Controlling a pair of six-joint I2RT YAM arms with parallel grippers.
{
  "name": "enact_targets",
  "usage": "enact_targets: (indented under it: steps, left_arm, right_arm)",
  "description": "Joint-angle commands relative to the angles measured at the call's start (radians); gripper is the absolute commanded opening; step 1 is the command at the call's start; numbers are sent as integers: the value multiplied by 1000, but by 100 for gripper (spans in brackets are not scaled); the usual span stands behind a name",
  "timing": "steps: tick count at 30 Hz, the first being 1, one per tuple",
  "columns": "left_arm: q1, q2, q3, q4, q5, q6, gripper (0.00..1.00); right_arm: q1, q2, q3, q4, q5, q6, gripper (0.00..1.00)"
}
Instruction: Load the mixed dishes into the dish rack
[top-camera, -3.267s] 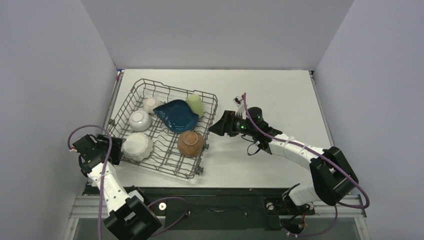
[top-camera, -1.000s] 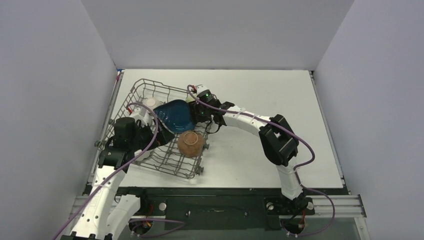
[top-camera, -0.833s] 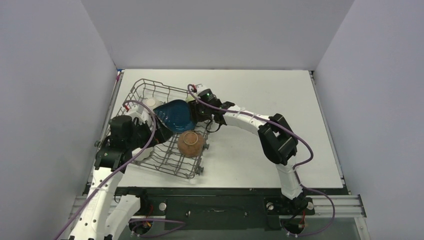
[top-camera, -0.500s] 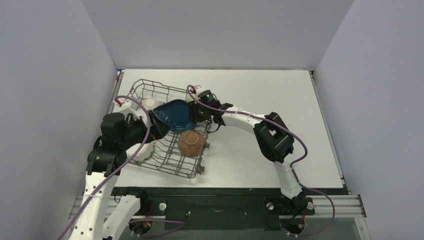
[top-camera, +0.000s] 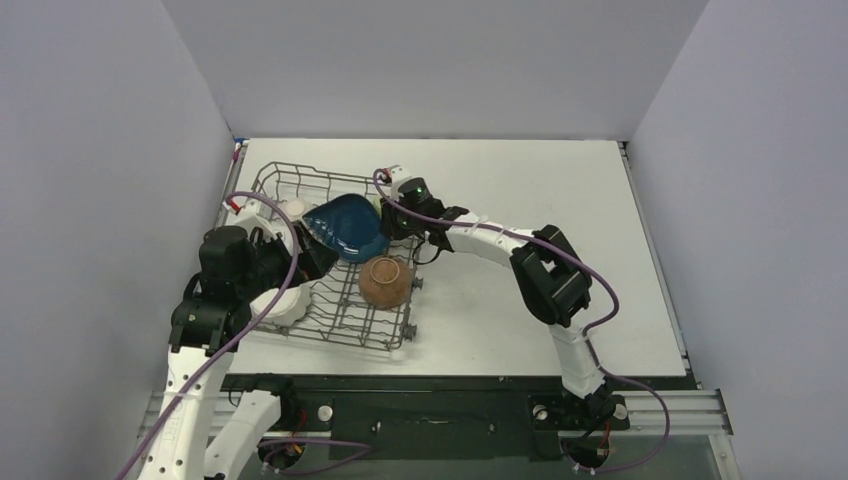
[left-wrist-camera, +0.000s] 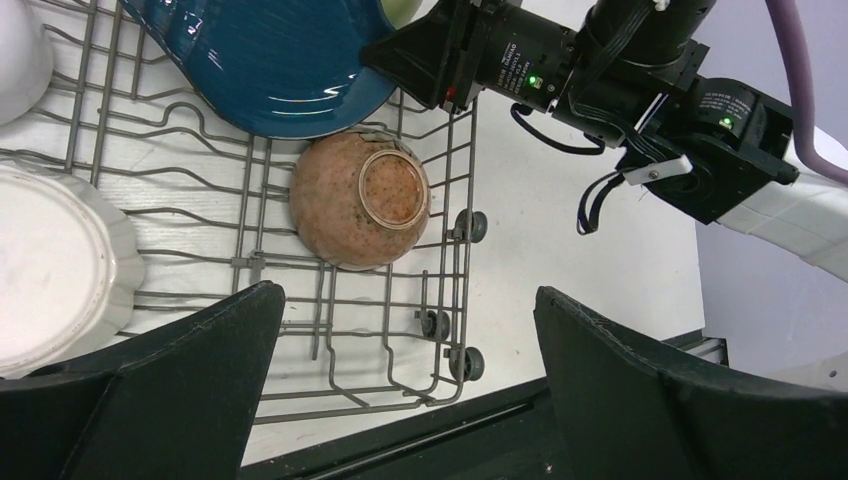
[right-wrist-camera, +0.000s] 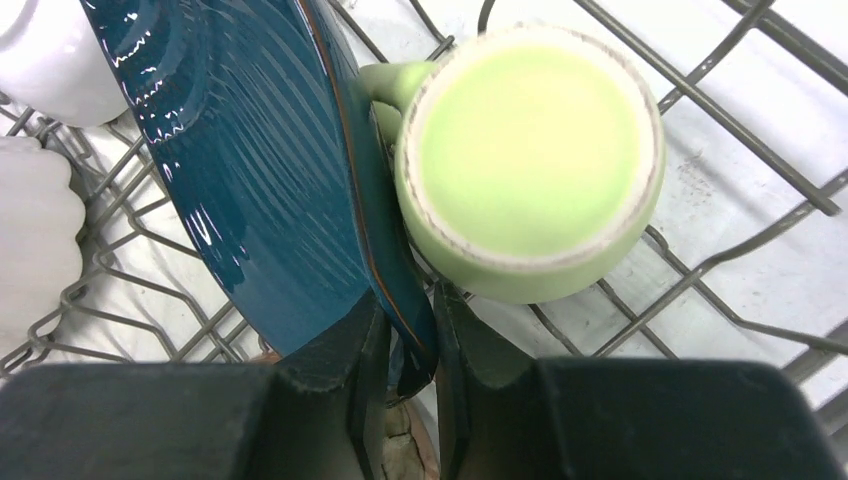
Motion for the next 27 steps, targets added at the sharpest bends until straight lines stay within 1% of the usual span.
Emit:
enact_targets:
  steps: [1,6,7,8,12,14,18,21,24,27]
  left_arm:
    - [-4,-14,36,3,-19,18,96]
    - [-5,-24,46,-9,-27,22,96]
    - [-4,-26,48,-12,-33,24,96]
    - [-4,-31,49,-14,-37,25,96]
    - [-5,-47,58,-25,-57,34,96]
    - [-5,-53,68,-35,-71,39,96]
    - [-4,-74,96,-51,-129,40,96]
    - [-4,-108,117,-64,-217,28,96]
    - [-4,-123,148,-92,-343,20,96]
    - [-4,-119,165,-108,-405,16,96]
  right_arm:
    - [49,-78,4,62,122,-82,0]
    - [96,-119,-7,64,299,-161,0]
    - [116,-127,-6,65,325,-199,0]
    - [129,-130,-2,66,384,-222,0]
    - [209,-129,13,74,548,-400,0]
    - [249,-125,4,103,629,-526,0]
    - [317,-100,-15,180,759,-701,0]
    - [350,-89,-43,262,783,-778,0]
    - [369,-74,-62,313,780,-857,0]
    - [387,-57,-82,379,766,-920,0]
